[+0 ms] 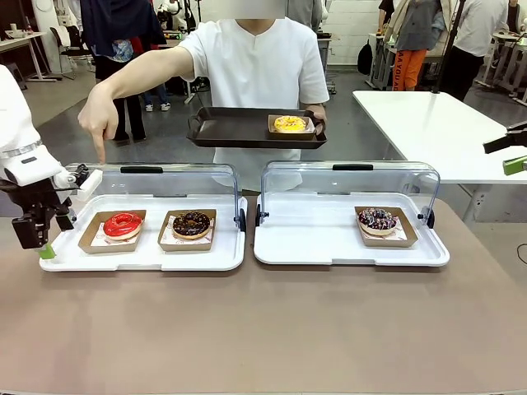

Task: Provide the desired donut to the person.
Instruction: Pick up and lift the Paper togo box containing the Donut pointed at by the person.

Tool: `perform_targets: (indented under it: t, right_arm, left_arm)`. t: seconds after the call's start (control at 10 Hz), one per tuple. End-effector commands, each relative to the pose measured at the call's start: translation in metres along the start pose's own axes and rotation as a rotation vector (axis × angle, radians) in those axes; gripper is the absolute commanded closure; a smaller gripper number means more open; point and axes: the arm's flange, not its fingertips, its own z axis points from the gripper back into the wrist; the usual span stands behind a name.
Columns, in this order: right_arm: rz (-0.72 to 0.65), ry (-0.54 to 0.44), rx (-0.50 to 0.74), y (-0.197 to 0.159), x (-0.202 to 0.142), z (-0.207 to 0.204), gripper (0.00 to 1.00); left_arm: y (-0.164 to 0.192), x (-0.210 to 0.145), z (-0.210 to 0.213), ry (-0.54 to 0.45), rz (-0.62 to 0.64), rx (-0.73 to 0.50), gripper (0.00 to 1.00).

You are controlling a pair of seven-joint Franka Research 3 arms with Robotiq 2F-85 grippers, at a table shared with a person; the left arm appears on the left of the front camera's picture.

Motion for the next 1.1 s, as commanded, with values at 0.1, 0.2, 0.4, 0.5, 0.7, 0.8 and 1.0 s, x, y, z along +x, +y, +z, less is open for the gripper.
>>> perform_targets:
  t: [0.1, 0.2, 0.4, 0.5, 0.7, 0.8, 1.0]
  right_arm:
    - [-0.002, -0.001, -0.002, 0.000, -0.001, 0.000, 0.00]
    - [-0.002, -0.001, -0.002, 0.000, -0.001, 0.000, 0.00]
    - [-0.002, -0.001, -0.002, 0.000, -0.001, 0.000, 0.00]
    - [-0.002, -0.001, -0.002, 0.000, -0.001, 0.000, 0.00]
    - [-0.002, -0.001, -0.002, 0.000, -0.001, 0.000, 0.00]
    - [-0.002, -0.001, -0.002, 0.000, -0.001, 0.000, 0.00]
    - [-0.002, -0.001, -0.002, 0.000, -0.001, 0.000, 0.00]
  left_arm:
    - [-0.002, 0.001, 0.001, 0.001, -0.002, -0.002, 0.00]
    - [-0.002, 0.001, 0.001, 0.001, -0.002, -0.002, 0.00]
    - [-0.002, 0.001, 0.001, 0.001, -0.002, -0.002, 0.00]
    - [-0.002, 0.001, 0.001, 0.001, -0.002, -0.002, 0.00]
    - [0.000, 0.000, 0.000, 0.000, -0.001, -0.001, 0.00]
    - [0.007, -0.001, -0.006, -0.034, 0.015, -0.016, 0.00]
    - [0.019, -0.001, -0.020, -0.032, 0.029, 0.023, 0.00]
